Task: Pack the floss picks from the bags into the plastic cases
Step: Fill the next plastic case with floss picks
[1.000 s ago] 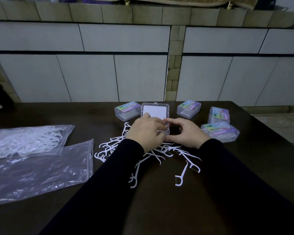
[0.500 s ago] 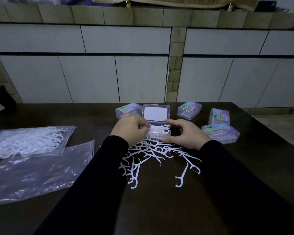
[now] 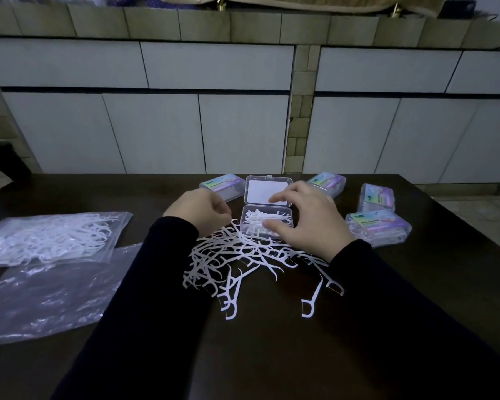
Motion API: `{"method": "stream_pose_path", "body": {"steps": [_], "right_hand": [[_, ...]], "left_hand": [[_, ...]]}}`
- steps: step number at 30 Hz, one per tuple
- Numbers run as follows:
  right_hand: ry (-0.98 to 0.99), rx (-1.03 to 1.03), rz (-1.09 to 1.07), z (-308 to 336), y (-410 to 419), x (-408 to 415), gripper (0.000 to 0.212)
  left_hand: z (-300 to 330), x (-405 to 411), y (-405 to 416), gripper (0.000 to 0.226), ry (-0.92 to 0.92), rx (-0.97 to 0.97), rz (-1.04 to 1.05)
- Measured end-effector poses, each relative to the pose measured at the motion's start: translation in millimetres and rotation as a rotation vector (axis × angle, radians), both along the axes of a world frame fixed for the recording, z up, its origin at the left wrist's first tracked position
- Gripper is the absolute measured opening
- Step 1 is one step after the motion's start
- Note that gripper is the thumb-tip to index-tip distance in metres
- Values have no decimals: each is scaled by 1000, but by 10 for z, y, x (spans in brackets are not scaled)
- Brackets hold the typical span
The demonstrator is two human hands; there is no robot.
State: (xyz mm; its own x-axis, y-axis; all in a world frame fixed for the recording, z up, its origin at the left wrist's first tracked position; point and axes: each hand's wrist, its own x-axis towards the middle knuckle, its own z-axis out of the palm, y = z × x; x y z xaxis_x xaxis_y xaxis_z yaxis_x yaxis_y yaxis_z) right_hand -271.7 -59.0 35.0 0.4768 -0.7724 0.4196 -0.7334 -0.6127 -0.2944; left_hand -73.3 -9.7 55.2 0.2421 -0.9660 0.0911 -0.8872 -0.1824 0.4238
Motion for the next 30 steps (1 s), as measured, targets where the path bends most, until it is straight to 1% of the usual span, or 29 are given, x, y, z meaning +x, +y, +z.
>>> {"method": "stream_pose_path", "body": {"steps": [1,3,6,8,11,14,16,18,20,24,27,30], "right_hand": [[41,-23,31,28,77,59,41],[189,-14,58,31,211,182,37],[376,18,18,-31,314,292,48],[439,9,-12,-64,315,300,53],[449,63,-25,-71,289,293,50],[417,112,-18,-67,292,295,35],[387,122,-14,-60,290,287,23],[369,140,-15,-48,283,275,16],[361,148,-31,-34,270,264,15],[350,149,-66,5,250,218,21],[292,168,-99,68,220,141,20],[231,189,-130,140,172,39,16]], "left_hand": [[21,26,26,14,-10,69,2],[55,56,68,31,-35,206,-9],[119,20,121,55,-47,378,-36],[132,-14,123,58,-51,415,-40],[130,-48,114,48,-54,411,-44],[115,-48,97,37,-32,398,-48],[117,-50,101,34,-27,388,-51],[118,-53,109,34,-51,381,-62],[116,-52,103,31,-64,349,-63],[104,-33,88,27,-67,274,-43],[95,-10,78,23,-48,190,-37],[87,10,78,5,14,95,-69]]}}
